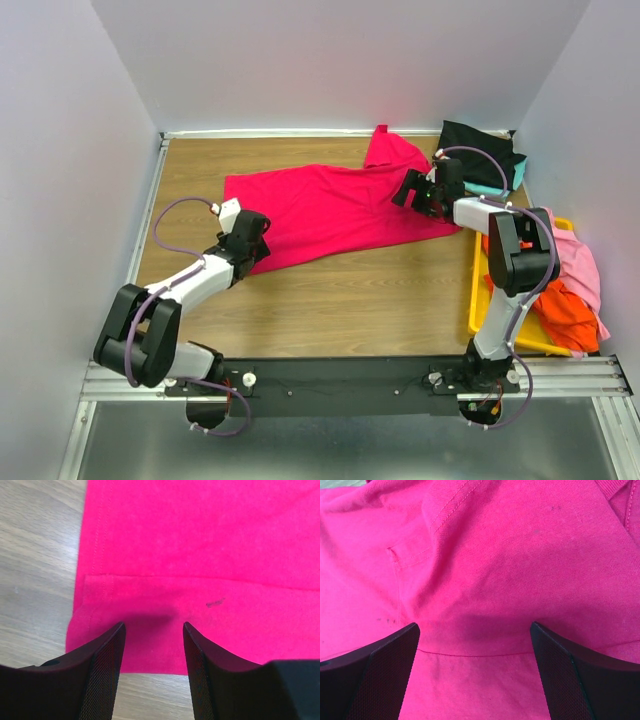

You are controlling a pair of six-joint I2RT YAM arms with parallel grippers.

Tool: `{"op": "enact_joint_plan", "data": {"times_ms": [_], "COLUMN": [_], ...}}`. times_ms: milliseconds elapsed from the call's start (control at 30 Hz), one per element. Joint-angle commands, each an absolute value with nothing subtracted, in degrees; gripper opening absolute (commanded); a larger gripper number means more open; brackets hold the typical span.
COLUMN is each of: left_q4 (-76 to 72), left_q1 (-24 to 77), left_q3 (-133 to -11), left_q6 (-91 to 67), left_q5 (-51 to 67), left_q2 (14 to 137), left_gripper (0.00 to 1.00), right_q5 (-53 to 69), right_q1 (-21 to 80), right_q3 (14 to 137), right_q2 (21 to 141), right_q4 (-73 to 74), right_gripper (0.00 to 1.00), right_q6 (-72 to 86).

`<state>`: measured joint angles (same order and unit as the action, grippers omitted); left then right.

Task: Fold and stack the t-shirts
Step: Fold the tshirt

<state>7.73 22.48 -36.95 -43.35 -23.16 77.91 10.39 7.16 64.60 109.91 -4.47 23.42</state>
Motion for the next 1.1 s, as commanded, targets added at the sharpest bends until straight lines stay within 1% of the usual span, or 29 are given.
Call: {"op": "enact_joint_plan", "data": {"times_ms": [0,400,733,900,1067], "left_q4": [7.9,5.0,5.7,7.6,10.5], "left_q1": [22.5,22.7,25.7,27.7,27.9], "left_q3": [-37.4,-35.3,-35.2,-33.7,-35.1], "left_q6": [-44.3,-45.4,-45.6,-47.4,-47.6], "left_q5": [-27.5,-25.3,-22.8,-22.3,-22.8], "left_q2": [76.4,80.0,83.3,80.4,71.9], "left_gripper": [0.57,0.57,0.56,0.56,0.56], "right_q5": [11.7,11.7,11.5,11.6,12.1], "right_q1": [7.6,7.5,7.6,7.5,7.6], "right_q3": [63.5,63.3,63.5,63.7,64.2], "right_q2": [109.4,109.0,109.7,109.7,109.6], "right_q4": [-2.5,-2.4,-2.4,-2.5,-2.5], "right_gripper": [0.98,0.98,0.98,0.98,0.98], "right_q6": [22.5,22.4,22.5,22.4,22.4]}}
